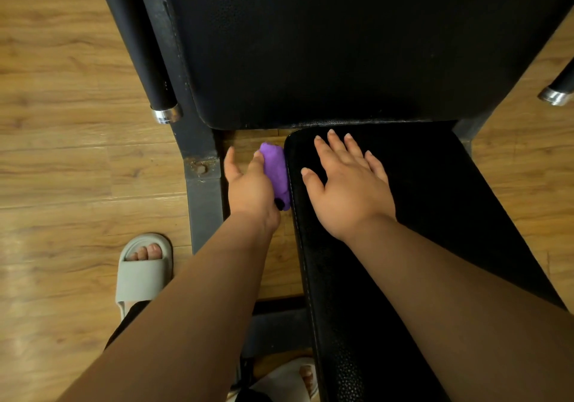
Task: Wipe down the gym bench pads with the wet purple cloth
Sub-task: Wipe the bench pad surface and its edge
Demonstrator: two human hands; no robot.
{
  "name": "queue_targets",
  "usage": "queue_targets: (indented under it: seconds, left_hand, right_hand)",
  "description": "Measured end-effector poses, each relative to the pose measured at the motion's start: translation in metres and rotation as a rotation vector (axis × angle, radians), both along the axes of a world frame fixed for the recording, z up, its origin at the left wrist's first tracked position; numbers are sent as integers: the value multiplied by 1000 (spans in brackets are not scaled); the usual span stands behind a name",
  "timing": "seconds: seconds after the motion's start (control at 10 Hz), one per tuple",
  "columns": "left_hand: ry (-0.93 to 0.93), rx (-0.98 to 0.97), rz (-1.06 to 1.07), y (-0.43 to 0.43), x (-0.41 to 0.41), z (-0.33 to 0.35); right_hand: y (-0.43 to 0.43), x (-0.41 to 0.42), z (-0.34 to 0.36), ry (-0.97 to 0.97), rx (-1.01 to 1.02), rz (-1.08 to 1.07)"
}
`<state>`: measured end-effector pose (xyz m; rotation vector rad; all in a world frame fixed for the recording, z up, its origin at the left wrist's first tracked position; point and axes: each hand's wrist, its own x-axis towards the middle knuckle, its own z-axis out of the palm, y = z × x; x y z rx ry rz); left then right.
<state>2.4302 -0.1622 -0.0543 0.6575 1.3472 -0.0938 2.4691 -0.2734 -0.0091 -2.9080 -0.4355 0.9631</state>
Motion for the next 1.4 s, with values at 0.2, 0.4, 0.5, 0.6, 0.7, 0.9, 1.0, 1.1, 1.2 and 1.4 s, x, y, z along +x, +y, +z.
queue_targets:
  seconds: [0.2, 0.4, 0.5, 0.6, 0.7, 0.9, 1.0, 1.1, 1.2, 1.4]
  left_hand:
    - [-30, 28, -201, -8, -5, 8]
    - [-110, 272, -454, -10, -9, -2]
    - [-77, 264, -464, -5, 5, -7]
    - [-77, 297, -485, -5, 1, 0]
    - [-160, 364, -531, -11, -21, 14]
    - [-46, 233, -439, -4, 12, 3]
    - [-105, 302, -466, -5, 7, 7]
    - [-186, 374, -513, -13, -20, 17]
    - [-136, 304, -445, -11, -12, 7]
    - [-58, 191, -408, -3, 15, 3]
  right_hand:
    - [0, -1, 0, -3, -3, 0]
    - [0, -1, 0, 1, -6, 0]
    - [0, -1, 0, 1, -3, 3]
    - [0, -1, 0, 0, -1, 4]
    - [0, -1, 1, 2, 1, 4]
    - [1, -1, 0, -4, -6, 1]
    - [1, -1, 0, -4, -2, 0]
    - [1, -2, 0, -21, -6, 1]
    - [1, -2, 0, -21, -3, 5]
    - [1, -2, -2, -27, -8, -1]
